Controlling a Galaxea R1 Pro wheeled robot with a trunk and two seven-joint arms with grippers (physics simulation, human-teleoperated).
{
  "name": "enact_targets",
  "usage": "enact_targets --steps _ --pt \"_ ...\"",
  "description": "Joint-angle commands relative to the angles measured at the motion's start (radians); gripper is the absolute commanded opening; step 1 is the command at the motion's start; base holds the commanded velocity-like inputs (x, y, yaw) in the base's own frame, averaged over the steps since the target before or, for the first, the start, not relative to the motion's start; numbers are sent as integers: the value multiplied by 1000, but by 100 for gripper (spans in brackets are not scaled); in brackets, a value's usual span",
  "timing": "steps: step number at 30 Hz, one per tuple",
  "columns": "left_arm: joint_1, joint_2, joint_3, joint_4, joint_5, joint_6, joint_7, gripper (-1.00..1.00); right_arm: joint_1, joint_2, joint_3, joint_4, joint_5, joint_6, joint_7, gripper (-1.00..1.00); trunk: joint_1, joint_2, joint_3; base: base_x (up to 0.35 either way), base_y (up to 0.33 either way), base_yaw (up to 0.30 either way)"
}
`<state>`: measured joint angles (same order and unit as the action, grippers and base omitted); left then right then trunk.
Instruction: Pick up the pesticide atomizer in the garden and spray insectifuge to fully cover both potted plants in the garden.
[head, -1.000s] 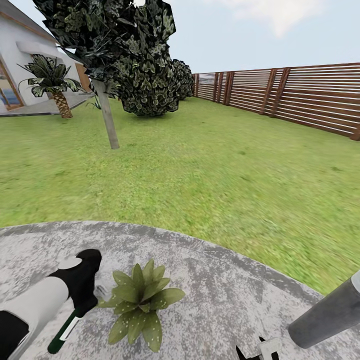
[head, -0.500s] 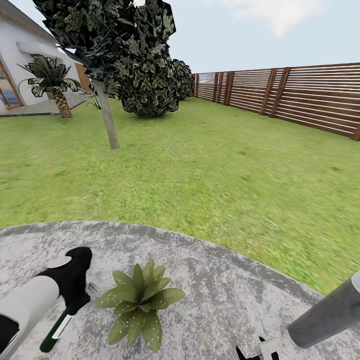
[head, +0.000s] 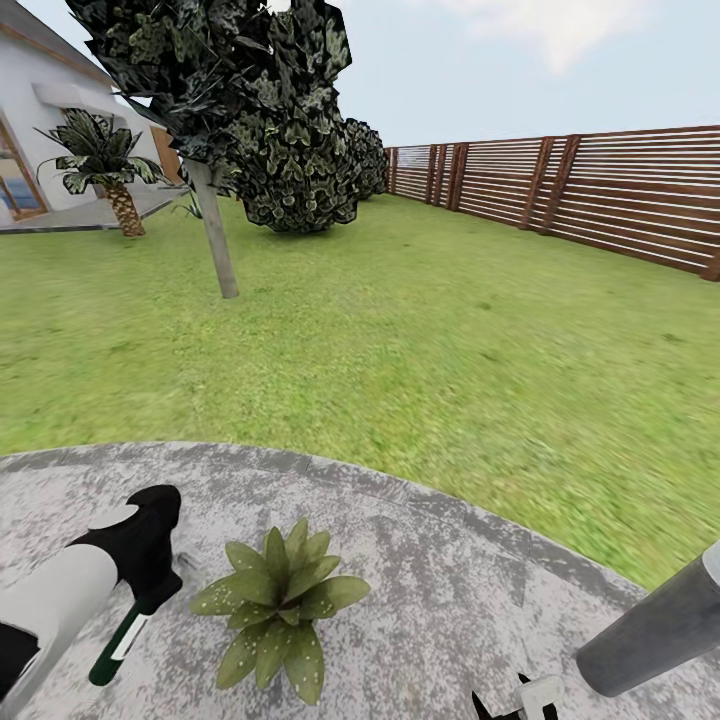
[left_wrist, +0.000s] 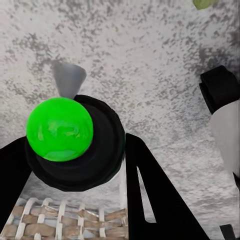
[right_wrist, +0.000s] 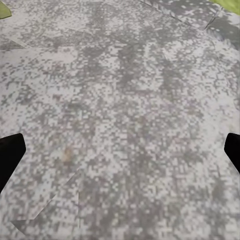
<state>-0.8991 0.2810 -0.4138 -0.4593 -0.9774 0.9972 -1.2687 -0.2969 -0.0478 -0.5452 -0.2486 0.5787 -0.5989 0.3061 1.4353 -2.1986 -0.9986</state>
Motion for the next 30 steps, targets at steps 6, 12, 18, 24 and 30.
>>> enact_targets --steps 6,12,18,24,30 --pt "14 0 6 -1 -9 6 -8 -100 -1 0 -9 0 3 -3 8 100 0 0 -1 0 0 0" --pt "19 1 5 13 -7 1 -8 -100 -1 0 -9 0 3 -3 8 100 0 0 -1 0 0 0" --pt "20 1 6 2 -3 1 -7 -100 -1 0 -9 0 3 -3 8 100 0 0 -1 113 64 0" --pt "20 1 4 8 -9 0 -6 -100 -1 0 -9 0 3 -3 8 100 0 0 -1 105 81 0" --pt "50 9 4 16 -10 -3 -2 -100 -1 0 -9 0 3 -3 8 100 0 0 -1 3 2 0"
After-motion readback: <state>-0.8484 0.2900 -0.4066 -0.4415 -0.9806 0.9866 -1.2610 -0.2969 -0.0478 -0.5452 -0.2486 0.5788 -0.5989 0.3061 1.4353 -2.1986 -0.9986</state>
